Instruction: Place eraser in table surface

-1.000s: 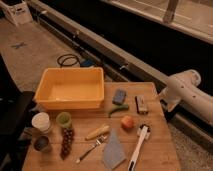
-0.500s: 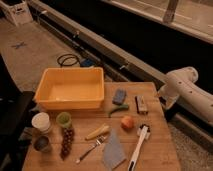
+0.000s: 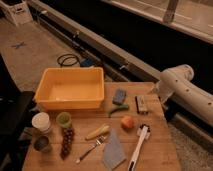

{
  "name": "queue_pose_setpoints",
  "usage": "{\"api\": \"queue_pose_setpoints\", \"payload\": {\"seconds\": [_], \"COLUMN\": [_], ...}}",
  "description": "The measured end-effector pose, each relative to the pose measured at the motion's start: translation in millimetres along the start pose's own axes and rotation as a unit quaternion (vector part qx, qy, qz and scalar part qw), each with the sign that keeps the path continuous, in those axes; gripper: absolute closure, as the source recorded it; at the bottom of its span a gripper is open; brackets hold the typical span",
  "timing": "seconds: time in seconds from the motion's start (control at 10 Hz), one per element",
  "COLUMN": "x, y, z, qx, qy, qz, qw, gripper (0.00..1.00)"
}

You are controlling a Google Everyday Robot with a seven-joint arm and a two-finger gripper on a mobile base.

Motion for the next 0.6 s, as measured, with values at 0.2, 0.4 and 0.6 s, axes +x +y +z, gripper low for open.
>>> {"api": "queue_pose_setpoints", "payload": {"seconds": [0.2, 0.4, 0.6], "x": [-15.8, -26.1, -29.6], "y": [-23.6, -28.0, -30.0], "z": [10.8, 25.7, 43.0], "qx": [0.009, 0.007, -0.004], "qy": [-0.013, -0.024, -0.035], "qz": [-0.052, -0.079, -0.094], "qw": [0.9985, 0.9965, 0.9950], "gripper": [0.35, 0.35, 0.35]}}
